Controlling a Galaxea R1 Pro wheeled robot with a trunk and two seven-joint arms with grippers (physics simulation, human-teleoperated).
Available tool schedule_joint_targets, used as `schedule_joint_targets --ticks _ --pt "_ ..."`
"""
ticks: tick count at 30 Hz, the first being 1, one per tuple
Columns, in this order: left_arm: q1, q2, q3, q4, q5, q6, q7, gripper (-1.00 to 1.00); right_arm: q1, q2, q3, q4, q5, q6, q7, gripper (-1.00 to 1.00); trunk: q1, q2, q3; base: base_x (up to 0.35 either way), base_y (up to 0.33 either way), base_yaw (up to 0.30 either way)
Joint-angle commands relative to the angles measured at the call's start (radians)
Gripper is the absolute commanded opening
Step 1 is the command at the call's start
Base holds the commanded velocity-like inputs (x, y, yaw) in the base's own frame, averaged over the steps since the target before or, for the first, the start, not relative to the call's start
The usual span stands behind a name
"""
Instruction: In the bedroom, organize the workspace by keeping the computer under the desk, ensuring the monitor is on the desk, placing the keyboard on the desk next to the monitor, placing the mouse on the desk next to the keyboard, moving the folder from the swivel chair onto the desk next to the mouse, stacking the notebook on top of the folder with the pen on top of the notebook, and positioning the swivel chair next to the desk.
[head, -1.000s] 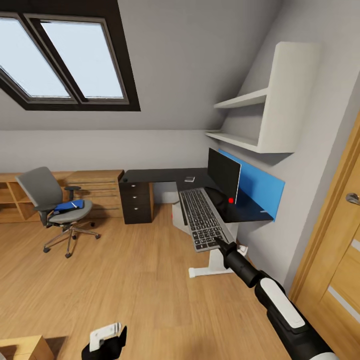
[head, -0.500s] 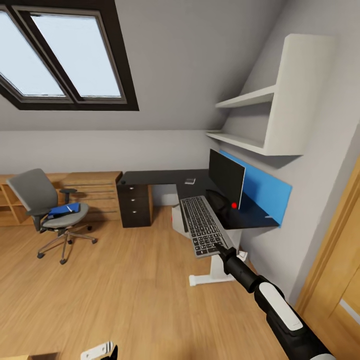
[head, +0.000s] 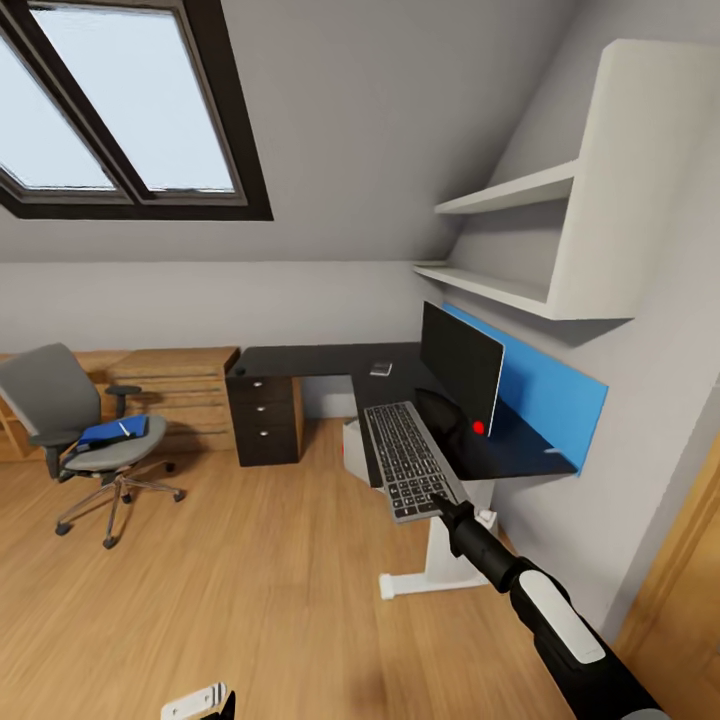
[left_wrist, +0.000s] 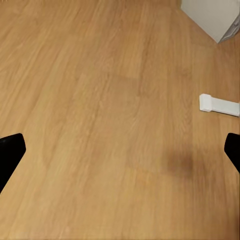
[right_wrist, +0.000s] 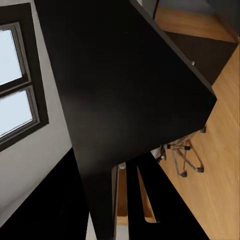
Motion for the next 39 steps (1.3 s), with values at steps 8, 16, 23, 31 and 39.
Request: schedule_joint_targets --ticks 8,16,23,31,39 --pt "0.0 0.002 -0.001 -0.001 0.008 -0.003 0.005 1.0 -0.001 0.001 0.002 0.004 -0.01 -0.001 0.002 -1.0 0.001 -0.001 -0.001 0.329 0.0 0.0" --pt "0.0 0.002 0.0 -0.001 0.009 -0.003 0.005 1.0 -0.001 0.001 0.004 0.006 -0.012 0.001 0.001 -1.0 0.001 -0.001 -0.001 0.329 0.0 0.0" --pt "0.0 0.003 0.0 -0.001 0.009 -0.003 0.005 1.0 -0.001 0.003 0.004 0.007 -0.011 -0.001 0.002 -1.0 0.001 -0.001 -0.001 0.329 0.0 0.0" --pt "0.0 0.003 0.001 -0.001 0.01 -0.003 0.005 1.0 -0.002 0.023 0.011 0.042 -0.005 -0.003 -0.008 -1.0 0.001 -0.001 -0.001 0.329 0.0 0.0" --pt "0.0 0.003 0.001 -0.001 0.01 -0.003 0.005 1.0 -0.002 0.05 0.011 0.045 -0.006 -0.004 -0.049 -1.0 0.001 -0.001 -0.001 0.329 0.0 0.0"
